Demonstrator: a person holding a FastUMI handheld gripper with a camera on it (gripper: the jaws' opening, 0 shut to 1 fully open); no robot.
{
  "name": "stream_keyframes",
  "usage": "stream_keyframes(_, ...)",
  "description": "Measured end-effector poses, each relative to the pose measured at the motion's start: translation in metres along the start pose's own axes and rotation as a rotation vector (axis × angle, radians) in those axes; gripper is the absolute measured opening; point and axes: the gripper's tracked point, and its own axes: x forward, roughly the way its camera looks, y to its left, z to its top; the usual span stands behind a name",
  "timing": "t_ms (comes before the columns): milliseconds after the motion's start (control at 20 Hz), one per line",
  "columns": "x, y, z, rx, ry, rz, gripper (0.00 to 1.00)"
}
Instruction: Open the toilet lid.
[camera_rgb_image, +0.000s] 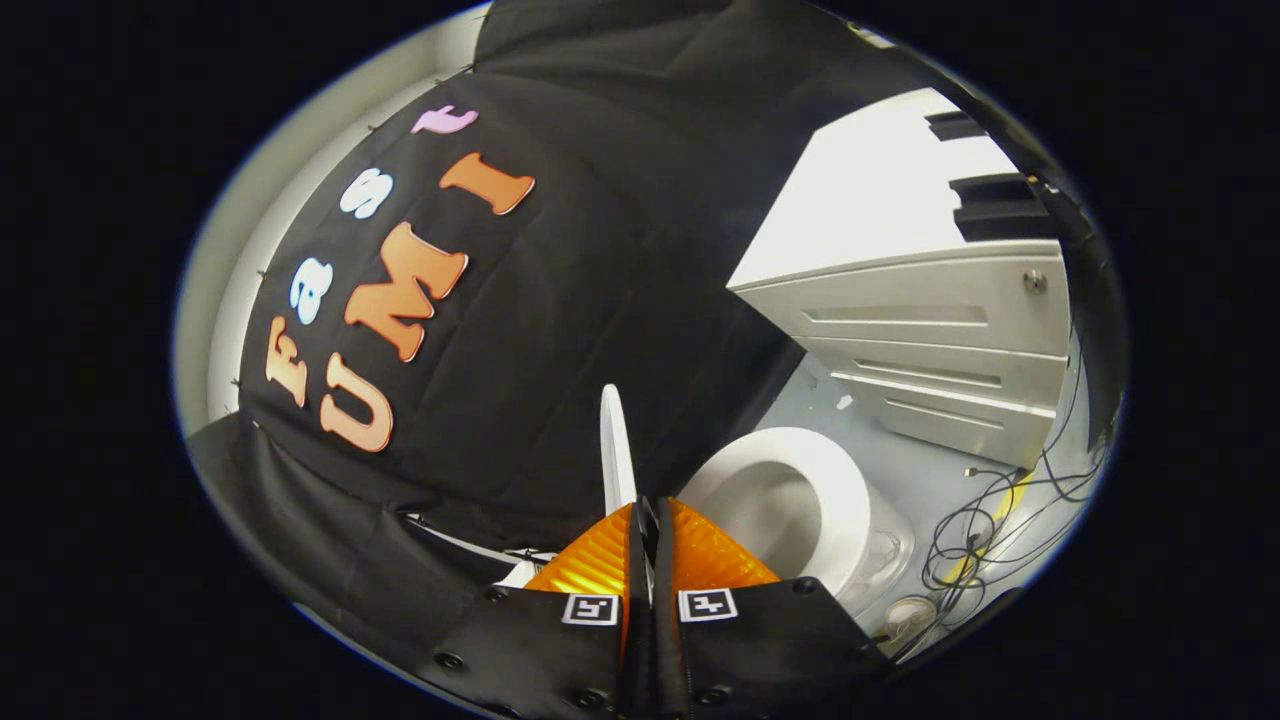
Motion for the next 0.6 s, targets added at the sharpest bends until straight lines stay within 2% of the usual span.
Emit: stream_keyframes(600,-0.015,0.094,-0.023,-0.221,0.026,0.057,0.08)
